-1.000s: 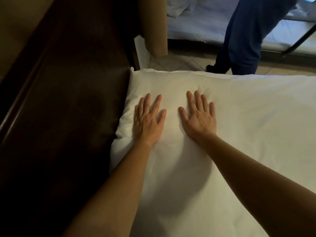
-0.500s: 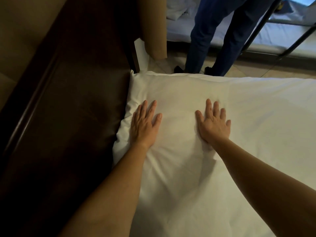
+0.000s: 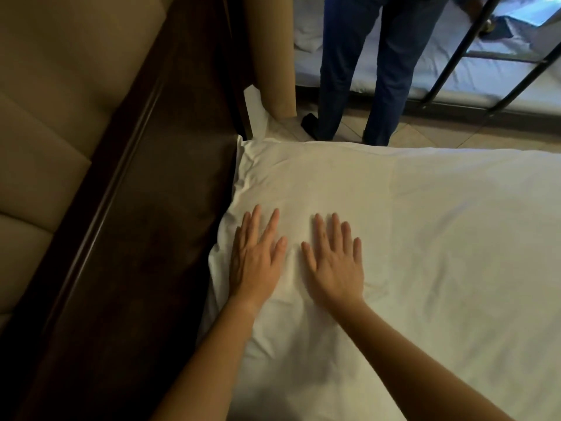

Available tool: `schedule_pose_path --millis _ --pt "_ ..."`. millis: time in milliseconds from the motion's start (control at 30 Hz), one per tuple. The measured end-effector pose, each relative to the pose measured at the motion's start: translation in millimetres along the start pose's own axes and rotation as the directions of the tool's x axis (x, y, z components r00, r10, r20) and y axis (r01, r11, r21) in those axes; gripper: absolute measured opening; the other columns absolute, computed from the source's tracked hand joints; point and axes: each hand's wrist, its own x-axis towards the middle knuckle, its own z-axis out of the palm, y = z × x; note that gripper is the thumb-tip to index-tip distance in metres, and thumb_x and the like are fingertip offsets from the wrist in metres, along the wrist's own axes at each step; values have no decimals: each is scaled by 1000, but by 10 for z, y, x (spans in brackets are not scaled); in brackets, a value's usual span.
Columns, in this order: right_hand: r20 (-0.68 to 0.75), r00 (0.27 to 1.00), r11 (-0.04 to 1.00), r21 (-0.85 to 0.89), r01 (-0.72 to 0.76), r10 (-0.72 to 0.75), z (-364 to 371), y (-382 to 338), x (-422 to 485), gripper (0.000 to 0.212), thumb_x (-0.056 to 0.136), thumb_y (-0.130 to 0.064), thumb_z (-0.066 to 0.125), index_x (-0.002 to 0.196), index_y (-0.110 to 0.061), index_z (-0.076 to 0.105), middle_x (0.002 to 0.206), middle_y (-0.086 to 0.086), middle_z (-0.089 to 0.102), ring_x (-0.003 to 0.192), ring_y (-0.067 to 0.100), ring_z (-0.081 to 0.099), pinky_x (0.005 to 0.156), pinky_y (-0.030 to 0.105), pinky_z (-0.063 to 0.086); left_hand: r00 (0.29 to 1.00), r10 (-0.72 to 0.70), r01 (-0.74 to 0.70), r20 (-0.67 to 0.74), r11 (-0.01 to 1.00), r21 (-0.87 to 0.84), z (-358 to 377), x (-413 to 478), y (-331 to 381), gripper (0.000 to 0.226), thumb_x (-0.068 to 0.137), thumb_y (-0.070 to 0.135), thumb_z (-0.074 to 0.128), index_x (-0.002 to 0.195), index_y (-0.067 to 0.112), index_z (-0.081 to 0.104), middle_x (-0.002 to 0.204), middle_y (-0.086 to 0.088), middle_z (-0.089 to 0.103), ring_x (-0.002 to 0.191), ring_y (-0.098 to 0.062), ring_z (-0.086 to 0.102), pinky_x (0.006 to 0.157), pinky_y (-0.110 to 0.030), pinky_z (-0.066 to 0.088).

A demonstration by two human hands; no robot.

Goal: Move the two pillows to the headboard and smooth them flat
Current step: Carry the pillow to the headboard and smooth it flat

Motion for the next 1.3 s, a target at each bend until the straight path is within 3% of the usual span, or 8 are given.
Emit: schedule_pose_path --millis 167,433,567,767,867,967,1067,1300 --pt "-7 999 998 -50 43 -43 241 217 -196 65 109 -67 5 166 -46 -16 177 -9 -15 162 16 -20 129 43 -14 1000 25 -26 19 996 80 225 -319 -165 58 110 49 42 166 33 35 175 -8 25 162 -28 20 128 -50 24" --pt "24 993 991 -69 -118 120 192 745 -291 68 105 -72 2 165 -47 -20 175 -12 -19 162 17 -17 131 52 -5 998 3 -11 60 992 128 300 -310 -351 61 110 54 33 168 38 27 177 -3 20 163 -23 17 130 -44 18" --pt "77 976 978 -52 -200 204 105 937 -372 68 104 -74 4 165 -50 -17 177 -9 -15 164 23 -10 131 54 1 995 -46 37 85 994 100 192 -333 -337 59 111 48 42 167 35 30 176 -7 21 162 -23 21 131 -39 18" --pt "52 952 954 -11 -301 301 -116 874 -516 74 107 -67 9 171 -32 -6 179 3 -9 164 29 -7 132 54 4 978 -145 144 147 989 22 -158 -417 -208 64 111 51 41 168 26 29 177 -4 17 163 -26 13 132 -41 12" --pt "-20 976 976 35 -215 216 -116 648 -717 74 108 -65 16 171 -31 -3 179 4 -7 164 29 -4 132 50 5 995 -71 68 66 997 46 -295 -675 -57 64 112 55 32 169 28 24 178 -1 13 165 -22 4 132 -42 9" --pt "-112 992 997 44 -62 66 63 382 -1037 73 109 -64 21 172 -32 1 179 2 -2 165 28 0 132 47 5 1000 10 -10 3 1000 -8 -259 -1052 93 63 111 52 36 169 28 27 178 -1 16 165 -21 8 131 -45 20" --pt "-133 989 997 17 71 -68 397 242 -1372 73 111 -64 24 172 -32 -1 180 -1 -5 165 23 -6 131 44 -3 998 51 -52 22 998 32 -72 -1443 154 63 112 51 36 169 29 25 178 -2 15 165 -21 7 131 -48 21" --pt "-89 993 993 -90 74 -82 758 587 -1592 77 110 -66 25 172 -29 -2 179 -3 -2 164 18 -6 131 46 -1 999 45 -50 28 977 207 205 -1876 -198 62 111 53 34 169 38 21 178 4 15 164 -18 11 130 -48 22"
